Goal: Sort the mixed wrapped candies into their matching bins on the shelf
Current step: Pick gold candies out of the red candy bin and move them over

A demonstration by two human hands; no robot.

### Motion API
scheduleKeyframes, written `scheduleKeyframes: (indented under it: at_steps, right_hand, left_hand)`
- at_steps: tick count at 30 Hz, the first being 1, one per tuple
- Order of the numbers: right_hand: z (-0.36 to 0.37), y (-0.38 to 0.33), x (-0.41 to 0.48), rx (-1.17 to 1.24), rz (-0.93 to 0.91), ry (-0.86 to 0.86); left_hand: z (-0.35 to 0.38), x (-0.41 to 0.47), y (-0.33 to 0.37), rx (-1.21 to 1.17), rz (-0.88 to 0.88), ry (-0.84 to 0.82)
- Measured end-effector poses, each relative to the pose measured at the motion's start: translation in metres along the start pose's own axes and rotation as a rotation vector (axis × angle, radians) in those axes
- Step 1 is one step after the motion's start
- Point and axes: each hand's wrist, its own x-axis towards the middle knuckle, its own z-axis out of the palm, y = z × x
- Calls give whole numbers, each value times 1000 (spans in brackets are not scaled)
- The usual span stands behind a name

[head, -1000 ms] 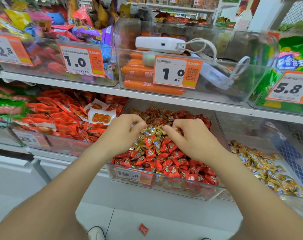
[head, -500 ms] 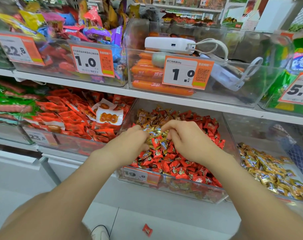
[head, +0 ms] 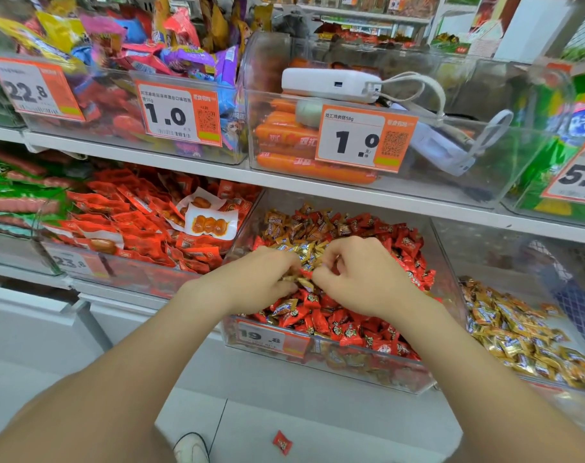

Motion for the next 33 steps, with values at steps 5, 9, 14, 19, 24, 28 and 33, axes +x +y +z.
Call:
scheduleKeyframes:
  at_steps: [5,9,14,19,24,28,33]
  right_hand:
    - [-4,5,0,59,-1,106]
    - [-2,10,3,53,-121,98]
    - [-4,2,-1,78,-243,-7]
    - [4,-7,-2,-58,-261,-110]
    - [6,-11,-1,-145,-259,-229]
    - [2,-8,2,-212,-265,-231]
    - [0,2,1,-207,-225,-109]
  left_hand:
    - [-5,-4,1,-103,-15,85]
    - [-10,-5,3,-249,-66,227]
    - [-16,-10,6,-261,-116,338]
    - [-12,-14,6,-111,-136,285]
    - [-11,-12,6,-5,-165,292]
    - [-4,-12,1,60,-176,166]
    - [0,-10,-1,107,-194,-20]
